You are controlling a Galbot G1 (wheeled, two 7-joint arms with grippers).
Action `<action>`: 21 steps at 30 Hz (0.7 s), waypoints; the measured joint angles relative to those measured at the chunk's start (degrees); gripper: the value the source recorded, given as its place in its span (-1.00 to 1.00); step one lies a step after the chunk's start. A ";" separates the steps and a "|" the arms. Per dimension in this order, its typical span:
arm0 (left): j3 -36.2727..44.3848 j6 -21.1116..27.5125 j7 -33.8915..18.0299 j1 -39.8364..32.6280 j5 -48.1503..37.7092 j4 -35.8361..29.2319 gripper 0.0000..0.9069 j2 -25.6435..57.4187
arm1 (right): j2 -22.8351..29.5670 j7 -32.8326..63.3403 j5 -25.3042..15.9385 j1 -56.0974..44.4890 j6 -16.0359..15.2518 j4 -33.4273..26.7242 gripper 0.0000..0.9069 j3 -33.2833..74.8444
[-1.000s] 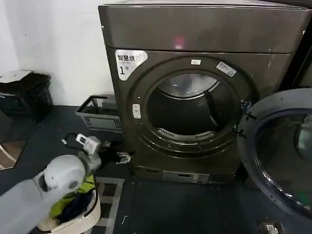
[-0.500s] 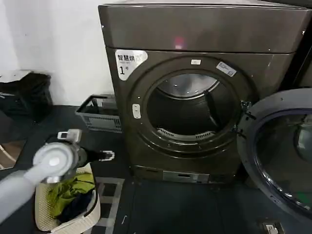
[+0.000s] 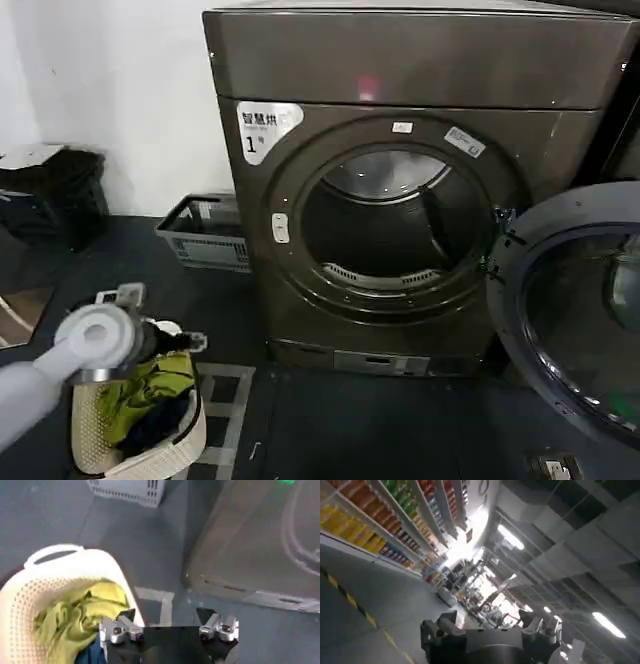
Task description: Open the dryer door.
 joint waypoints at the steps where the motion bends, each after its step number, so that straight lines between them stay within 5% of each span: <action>1: -0.28 0.00 -1.26 0.04 -1.71 -0.31 1.00 0.09 | 0.09 -0.13 0.05 0.00 0.01 0.19 1.00 0.00; 10: -6.56 0.01 -7.94 5.70 -18.15 -2.63 1.00 2.88 | 0.09 -0.73 0.59 0.05 0.50 -0.13 1.00 0.04; 21: -8.62 0.01 -9.38 7.13 -21.49 1.31 1.00 1.09 | 0.54 -2.02 1.02 -0.12 1.21 -0.30 1.00 0.32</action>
